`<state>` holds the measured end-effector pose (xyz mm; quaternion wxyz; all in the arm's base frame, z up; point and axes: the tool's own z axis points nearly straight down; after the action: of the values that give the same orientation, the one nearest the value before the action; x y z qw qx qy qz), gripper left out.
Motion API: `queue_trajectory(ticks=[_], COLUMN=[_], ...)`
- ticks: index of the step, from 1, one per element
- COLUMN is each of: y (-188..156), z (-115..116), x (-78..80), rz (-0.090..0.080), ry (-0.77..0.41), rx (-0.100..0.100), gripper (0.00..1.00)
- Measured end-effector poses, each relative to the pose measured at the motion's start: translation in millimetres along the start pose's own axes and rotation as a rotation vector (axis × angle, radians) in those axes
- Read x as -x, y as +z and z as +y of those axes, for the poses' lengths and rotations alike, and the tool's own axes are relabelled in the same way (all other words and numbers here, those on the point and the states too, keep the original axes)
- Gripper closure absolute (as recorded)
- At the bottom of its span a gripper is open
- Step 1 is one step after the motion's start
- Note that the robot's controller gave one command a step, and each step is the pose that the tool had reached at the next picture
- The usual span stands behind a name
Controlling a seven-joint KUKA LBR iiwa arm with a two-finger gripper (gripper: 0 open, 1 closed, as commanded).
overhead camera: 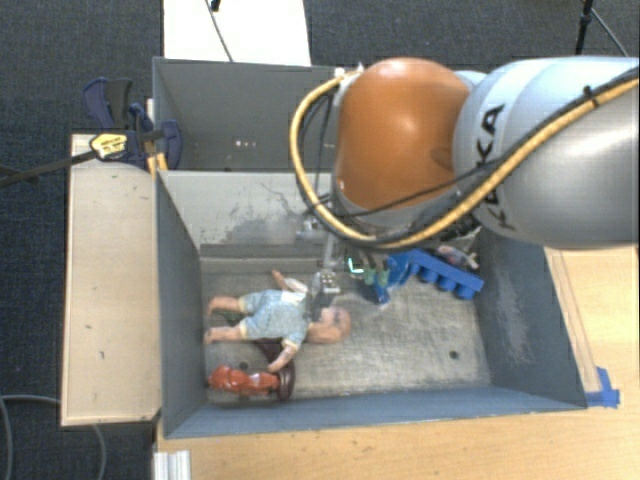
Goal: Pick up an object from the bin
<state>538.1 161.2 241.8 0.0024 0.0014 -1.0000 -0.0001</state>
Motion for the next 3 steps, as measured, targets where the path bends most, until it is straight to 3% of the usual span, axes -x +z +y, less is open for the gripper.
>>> queue_trajectory(ticks=[1, 2, 3], y=[-4.0, 47.1, 79.4], z=[-0.9, 4.3, 7.6], x=[1.7, 14.1, 40.8], rz=[-0.008, -0.010, -0.010], ry=[0.005, -0.129, -0.100], rx=[0.002, 0.001, 0.002], gripper=[0.00, 0.00, 0.00])
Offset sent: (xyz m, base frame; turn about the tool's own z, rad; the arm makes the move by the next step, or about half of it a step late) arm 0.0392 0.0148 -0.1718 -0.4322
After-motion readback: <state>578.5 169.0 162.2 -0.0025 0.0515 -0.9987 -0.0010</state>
